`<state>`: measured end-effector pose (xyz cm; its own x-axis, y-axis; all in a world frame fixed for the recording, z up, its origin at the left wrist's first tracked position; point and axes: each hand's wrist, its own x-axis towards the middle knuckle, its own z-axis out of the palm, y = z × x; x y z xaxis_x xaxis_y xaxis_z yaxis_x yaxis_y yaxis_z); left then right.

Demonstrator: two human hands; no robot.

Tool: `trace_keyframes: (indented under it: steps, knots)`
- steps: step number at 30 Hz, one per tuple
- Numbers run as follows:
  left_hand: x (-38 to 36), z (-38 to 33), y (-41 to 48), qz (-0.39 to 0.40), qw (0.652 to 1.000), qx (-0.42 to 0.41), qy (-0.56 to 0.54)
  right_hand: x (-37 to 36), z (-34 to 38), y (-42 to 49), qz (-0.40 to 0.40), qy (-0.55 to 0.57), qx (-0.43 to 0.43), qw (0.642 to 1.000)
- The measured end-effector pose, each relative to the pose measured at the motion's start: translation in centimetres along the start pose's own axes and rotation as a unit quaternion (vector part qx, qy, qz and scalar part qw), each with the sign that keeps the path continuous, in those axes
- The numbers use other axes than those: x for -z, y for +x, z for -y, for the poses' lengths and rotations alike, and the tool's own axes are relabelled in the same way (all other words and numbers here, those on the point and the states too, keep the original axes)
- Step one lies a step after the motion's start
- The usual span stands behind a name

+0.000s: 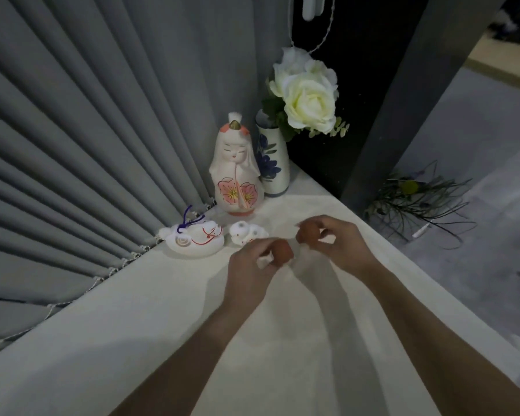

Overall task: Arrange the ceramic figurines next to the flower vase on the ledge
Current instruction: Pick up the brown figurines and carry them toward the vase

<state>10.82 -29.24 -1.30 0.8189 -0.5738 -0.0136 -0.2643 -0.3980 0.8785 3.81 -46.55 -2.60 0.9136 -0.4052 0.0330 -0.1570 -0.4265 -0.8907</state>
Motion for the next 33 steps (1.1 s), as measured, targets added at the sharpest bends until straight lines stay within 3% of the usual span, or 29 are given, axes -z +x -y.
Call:
trace_keyframes:
  steps: [5, 12, 19, 28, 33]
  knots:
    - [-3.3, -1.5, 7.8, -0.010, 1.000, 0.013, 0.023, 2.0, -1.9, 4.7, -0.070, 0.008, -0.037, 0.997]
    - [-5.7, 0.0, 12.6, -0.002, 0.986, 0.036, 0.164, 2.0, -5.3, 8.2, -0.064, -0.011, -0.082, 0.995]
    - [-6.4, 0.9, 13.4, 0.028, 0.993, 0.082, 0.080, 1.4, -6.5, 9.1, -0.012, 0.022, -0.112, 0.993]
    - [-6.4, 0.6, 12.9, 0.035, 0.991, 0.125, 0.030, 0.7, -7.1, 8.7, -0.050, 0.046, -0.102, 0.992]
    - [-5.5, -0.4, 11.5, 0.020, 0.994, 0.089, 0.055, 1.2, -6.7, 8.1, -0.049, 0.071, -0.093, 0.992]
